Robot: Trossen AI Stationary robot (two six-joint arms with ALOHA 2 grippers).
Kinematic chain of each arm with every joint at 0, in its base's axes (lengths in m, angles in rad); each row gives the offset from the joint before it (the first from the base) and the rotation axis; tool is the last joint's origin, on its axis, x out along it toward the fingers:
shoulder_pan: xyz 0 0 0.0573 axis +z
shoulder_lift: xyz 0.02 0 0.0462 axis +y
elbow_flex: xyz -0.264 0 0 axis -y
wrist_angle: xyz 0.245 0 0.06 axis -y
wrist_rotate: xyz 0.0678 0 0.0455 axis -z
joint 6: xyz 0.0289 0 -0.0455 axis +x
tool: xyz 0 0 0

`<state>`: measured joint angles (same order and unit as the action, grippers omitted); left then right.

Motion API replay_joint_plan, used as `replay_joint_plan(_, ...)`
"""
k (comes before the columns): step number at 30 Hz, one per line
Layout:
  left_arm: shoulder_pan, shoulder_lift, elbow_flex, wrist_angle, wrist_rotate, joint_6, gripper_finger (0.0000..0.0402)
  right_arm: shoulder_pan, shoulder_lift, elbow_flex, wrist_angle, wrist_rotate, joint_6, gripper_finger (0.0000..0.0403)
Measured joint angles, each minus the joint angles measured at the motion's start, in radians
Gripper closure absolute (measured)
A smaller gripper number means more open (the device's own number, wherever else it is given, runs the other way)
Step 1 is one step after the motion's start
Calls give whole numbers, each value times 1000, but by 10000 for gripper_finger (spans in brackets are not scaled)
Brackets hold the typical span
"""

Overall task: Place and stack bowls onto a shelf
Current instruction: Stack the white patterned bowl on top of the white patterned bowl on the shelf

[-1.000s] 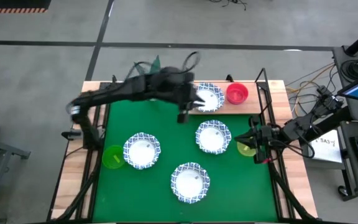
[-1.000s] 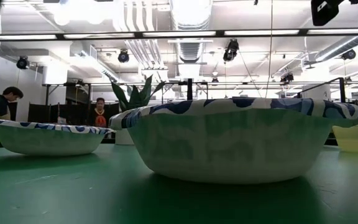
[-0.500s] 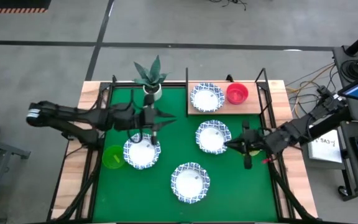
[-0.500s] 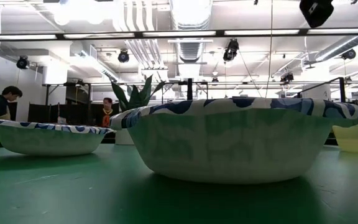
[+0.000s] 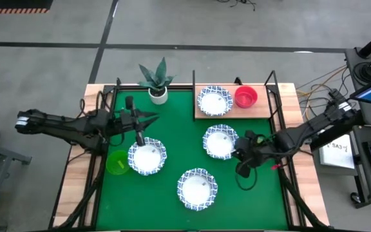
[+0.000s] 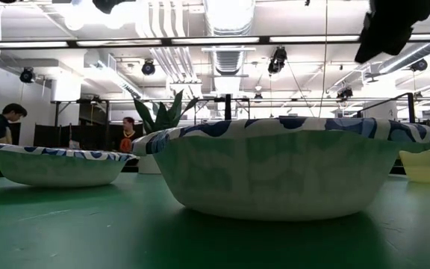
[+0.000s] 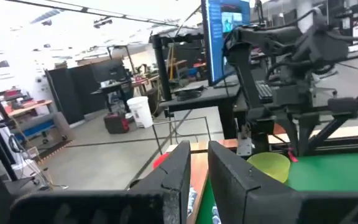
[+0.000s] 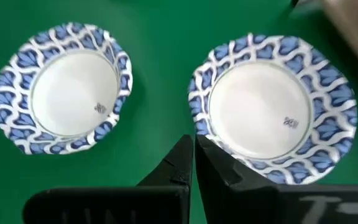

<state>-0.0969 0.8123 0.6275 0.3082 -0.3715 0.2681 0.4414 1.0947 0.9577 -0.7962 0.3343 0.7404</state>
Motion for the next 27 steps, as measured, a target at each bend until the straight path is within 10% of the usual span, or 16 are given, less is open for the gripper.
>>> replay_joint_plan(16,-1,-107,-152,105,-4,-14,362,-193,247,181,-53,-208,-128,308)
replay_joint_plan(27,-1,-255,-175,-117,-4,-123,362,-199,461,211,-83,-222,-309,244)
